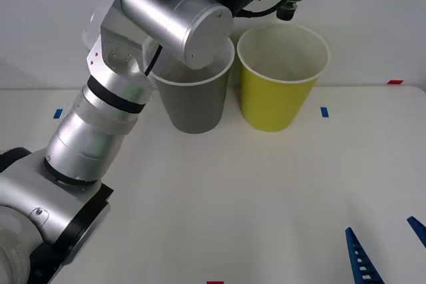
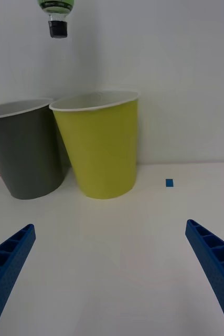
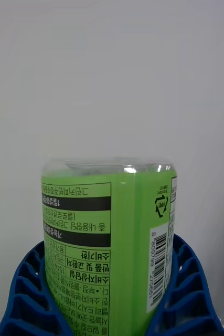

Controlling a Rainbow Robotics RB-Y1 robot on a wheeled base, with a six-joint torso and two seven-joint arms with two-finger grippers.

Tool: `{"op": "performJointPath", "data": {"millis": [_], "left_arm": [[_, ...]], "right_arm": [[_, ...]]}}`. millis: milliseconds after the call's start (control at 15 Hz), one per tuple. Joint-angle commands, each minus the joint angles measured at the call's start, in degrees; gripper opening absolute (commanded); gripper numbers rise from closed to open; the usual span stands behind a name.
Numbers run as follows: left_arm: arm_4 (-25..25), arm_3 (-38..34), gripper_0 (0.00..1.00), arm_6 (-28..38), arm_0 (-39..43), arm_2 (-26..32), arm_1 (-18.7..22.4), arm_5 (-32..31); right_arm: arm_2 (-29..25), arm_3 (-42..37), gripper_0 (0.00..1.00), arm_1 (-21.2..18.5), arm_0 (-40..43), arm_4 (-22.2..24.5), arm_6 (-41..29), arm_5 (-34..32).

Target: Put cans in the gray bin and PET bottles in the light green bin.

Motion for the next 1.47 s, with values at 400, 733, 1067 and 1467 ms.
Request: {"op": "performJointPath", "data": {"millis": [400, 733, 1067, 1467], "left_arm": [[-1.55, 10.58, 0.00, -0.33, 0.00, -2.20, -2.40, -11.67], [-2.61, 17.08, 0.00, -0.59, 0.00, -4.66, -2.93, -20.54], [-3.48, 17.17, 0.00, -0.85, 0.00, -4.75, -3.10, -20.54], [-4.80, 17.43, 0.00, -1.38, 0.09, -4.66, -3.63, -20.89]], "right_arm": [[0.00, 0.00, 1.00, 0.00, 0.00, 0.00, 0.00, 0.00], [0.00, 0.00, 1.00, 0.00, 0.00, 0.00, 0.00, 0.00], [0.00, 0.00, 1.00, 0.00, 0.00, 0.00, 0.00, 0.00], [0.00, 0.00, 1.00, 0.00, 0.00, 0.00, 0.00, 0.00]]}}
